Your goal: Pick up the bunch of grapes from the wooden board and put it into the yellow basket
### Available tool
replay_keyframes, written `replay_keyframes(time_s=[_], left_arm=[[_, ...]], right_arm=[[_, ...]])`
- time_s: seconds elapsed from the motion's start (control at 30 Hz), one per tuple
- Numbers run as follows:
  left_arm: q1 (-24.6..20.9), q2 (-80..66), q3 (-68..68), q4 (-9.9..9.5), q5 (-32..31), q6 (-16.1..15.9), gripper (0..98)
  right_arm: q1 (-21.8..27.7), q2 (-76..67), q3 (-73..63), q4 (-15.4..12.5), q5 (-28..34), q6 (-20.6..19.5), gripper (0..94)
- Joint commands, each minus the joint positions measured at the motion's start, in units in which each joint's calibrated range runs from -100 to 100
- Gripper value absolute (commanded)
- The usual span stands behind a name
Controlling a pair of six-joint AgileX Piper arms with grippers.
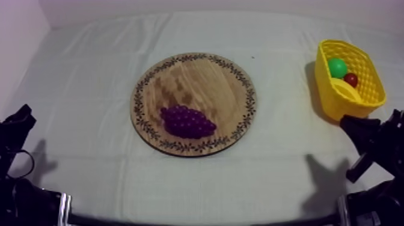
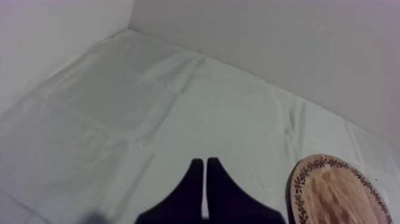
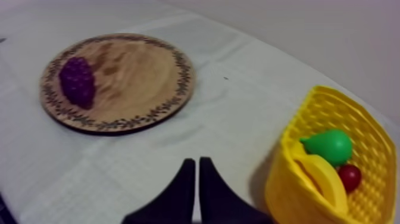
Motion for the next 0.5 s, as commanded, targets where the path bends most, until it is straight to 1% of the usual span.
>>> replay_keyframes(time_s=[0.0, 0.13, 0.23, 0.3, 0.47], left_arm=[[-0.01, 0.03, 0.04, 0.01, 0.03, 0.00, 0.0], [-0.01, 0.03, 0.04, 0.01, 0.03, 0.00, 0.0], [-0.01, 0.03, 0.04, 0.01, 0.03, 0.00, 0.0], [-0.01, 0.03, 0.04, 0.01, 0.03, 0.00, 0.0], [-0.01, 0.03, 0.04, 0.01, 0.03, 0.00, 0.0]], right_arm=[[-4.54, -0.05, 0.03, -0.02, -0.15, 0.68, 0.3], [-8.07, -0.49, -0.03, 0.10, 1.16, 1.97, 0.5], [-10.71, -1.48, -0.41, 0.47, 2.79, 1.10, 0.6], [-11.86, -1.59, -1.08, 1.12, 2.77, 0.28, 0.6], [-12.98, 3.68, -5.83, 2.77, 2.42, -2.07, 0.6]])
